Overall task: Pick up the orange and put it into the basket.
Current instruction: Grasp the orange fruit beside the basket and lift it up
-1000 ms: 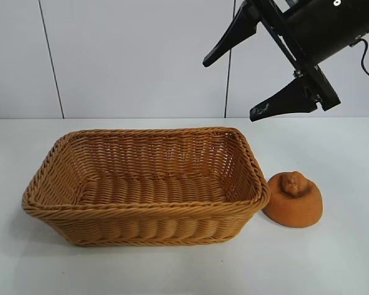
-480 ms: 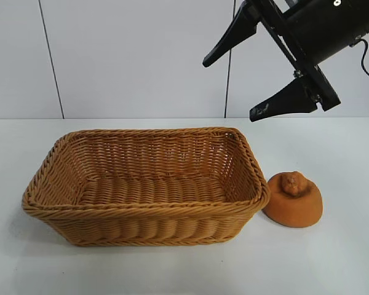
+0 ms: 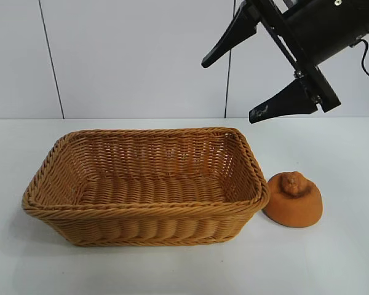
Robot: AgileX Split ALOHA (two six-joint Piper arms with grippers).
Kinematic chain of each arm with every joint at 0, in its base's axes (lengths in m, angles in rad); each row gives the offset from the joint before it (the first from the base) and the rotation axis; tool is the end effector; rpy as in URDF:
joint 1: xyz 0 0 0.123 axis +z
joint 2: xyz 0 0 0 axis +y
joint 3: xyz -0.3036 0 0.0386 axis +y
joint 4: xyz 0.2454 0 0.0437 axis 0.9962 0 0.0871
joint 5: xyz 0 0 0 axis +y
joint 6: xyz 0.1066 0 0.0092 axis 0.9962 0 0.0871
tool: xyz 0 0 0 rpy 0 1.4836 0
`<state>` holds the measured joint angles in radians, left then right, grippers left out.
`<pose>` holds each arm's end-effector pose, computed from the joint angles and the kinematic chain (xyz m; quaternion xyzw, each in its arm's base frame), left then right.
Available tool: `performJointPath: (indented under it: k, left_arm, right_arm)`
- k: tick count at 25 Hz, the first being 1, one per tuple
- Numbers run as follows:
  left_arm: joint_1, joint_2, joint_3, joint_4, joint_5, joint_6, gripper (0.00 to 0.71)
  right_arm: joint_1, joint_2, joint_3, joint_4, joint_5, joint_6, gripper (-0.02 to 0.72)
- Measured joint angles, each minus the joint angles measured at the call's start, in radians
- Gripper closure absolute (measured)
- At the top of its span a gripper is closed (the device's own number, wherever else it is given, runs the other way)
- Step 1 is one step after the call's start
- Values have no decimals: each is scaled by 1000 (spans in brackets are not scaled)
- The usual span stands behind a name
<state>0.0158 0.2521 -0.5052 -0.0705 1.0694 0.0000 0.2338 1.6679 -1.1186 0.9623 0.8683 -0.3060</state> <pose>0.0220 -0.0063 0.2687 -0.0100 0.9121 -0.0319 0.4085 0.3161 0.1442 0.2580 0.0106 0.9161 0.3824 0.1202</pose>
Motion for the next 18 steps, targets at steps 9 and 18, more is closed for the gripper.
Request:
performJointPath:
  k: [9,18]
  left_arm:
    - [0,-235,3,0,-4,0,67]
    - [0,-256,3,0,-3,0,67]
  right_arm:
    - [0,0,-1,-103,21,-9,84]
    - [0,0,-129,-551,125,240,84]
